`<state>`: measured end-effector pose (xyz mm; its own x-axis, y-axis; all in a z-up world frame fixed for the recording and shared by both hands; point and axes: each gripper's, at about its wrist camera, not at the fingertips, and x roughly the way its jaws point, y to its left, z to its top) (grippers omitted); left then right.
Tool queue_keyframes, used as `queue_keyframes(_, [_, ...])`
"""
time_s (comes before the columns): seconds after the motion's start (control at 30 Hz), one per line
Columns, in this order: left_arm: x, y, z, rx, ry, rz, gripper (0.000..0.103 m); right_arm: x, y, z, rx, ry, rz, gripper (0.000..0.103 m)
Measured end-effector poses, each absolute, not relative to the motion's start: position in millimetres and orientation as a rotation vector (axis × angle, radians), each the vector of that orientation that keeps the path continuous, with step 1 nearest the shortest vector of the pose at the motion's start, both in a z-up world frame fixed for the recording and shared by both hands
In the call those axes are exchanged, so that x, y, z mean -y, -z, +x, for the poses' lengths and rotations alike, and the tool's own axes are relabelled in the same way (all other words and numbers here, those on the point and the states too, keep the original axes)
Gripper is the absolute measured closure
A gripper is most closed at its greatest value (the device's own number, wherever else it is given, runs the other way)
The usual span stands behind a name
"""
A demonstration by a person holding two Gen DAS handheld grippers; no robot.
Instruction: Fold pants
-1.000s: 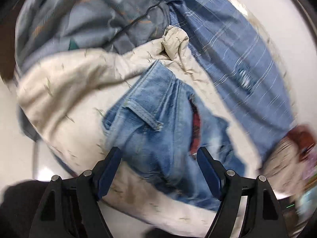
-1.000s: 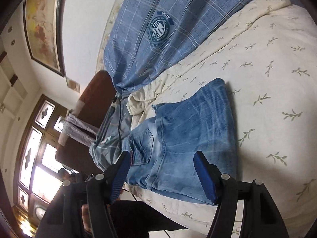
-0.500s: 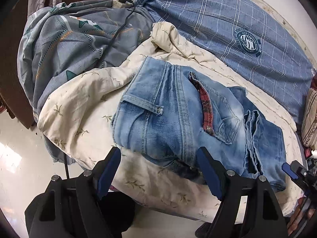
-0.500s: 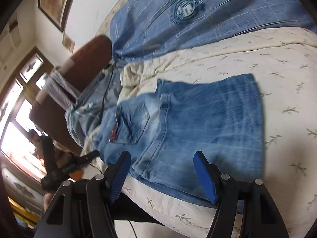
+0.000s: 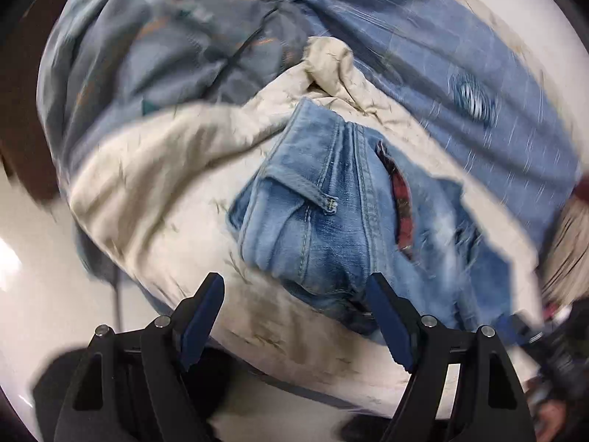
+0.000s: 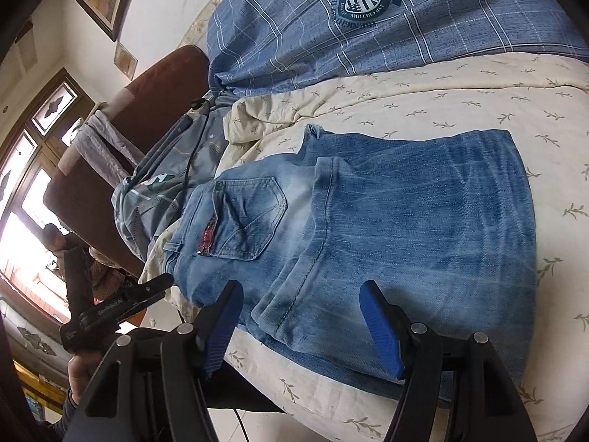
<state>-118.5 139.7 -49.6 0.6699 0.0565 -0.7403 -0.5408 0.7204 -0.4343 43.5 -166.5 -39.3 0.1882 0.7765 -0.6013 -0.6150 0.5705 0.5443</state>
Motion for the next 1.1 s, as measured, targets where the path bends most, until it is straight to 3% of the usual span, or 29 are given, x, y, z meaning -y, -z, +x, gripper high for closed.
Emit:
queue_keyframes(0.13, [-160, 71, -126, -0.722, -0.272, -1.002, 0.023, 170, 37, 44, -0.96, -0.999, 0.214, 0.034])
queue_keyframes(0.53, [-180, 85, -92, -0.727, -0.267, -1.124, 0.025, 177, 29, 45, -0.93, -1.058, 0.254, 0.034])
queue_keyframes(0.57, [-180, 85, -91, -0.728, -0.267, -1.122, 0.029, 177, 28, 45, -0.926, -1.064, 0.259, 0.034])
queue_keyframes(0.6, [-180, 86, -89, -0.742, -0.278, -1.099, 0.049, 178, 28, 44, -0.923, -1.07, 0.264, 0.034])
queue_keyframes(0.63, [-180, 87, -87, -0.761, -0.289, -1.073, 0.063, 178, 27, 44, -0.92, -1.075, 0.265, 0.034])
queue_keyframes(0.67, [-182, 88, -88, -0.766, -0.31, -1.067, 0.068, 177, 26, 44, -0.918, -1.076, 0.263, 0.034])
queue_keyframes(0.83, [-173, 68, -83, -0.757, -0.337, -0.926, 0.082, 174, 29, 47, -0.937, -1.067, 0.259, 0.034])
queue_keyframes(1.1, [-68, -23, -43, -0.688, -0.271, -0.179, 0.084, 168, 63, 66, -1.134, -0.982, 0.271, 0.035])
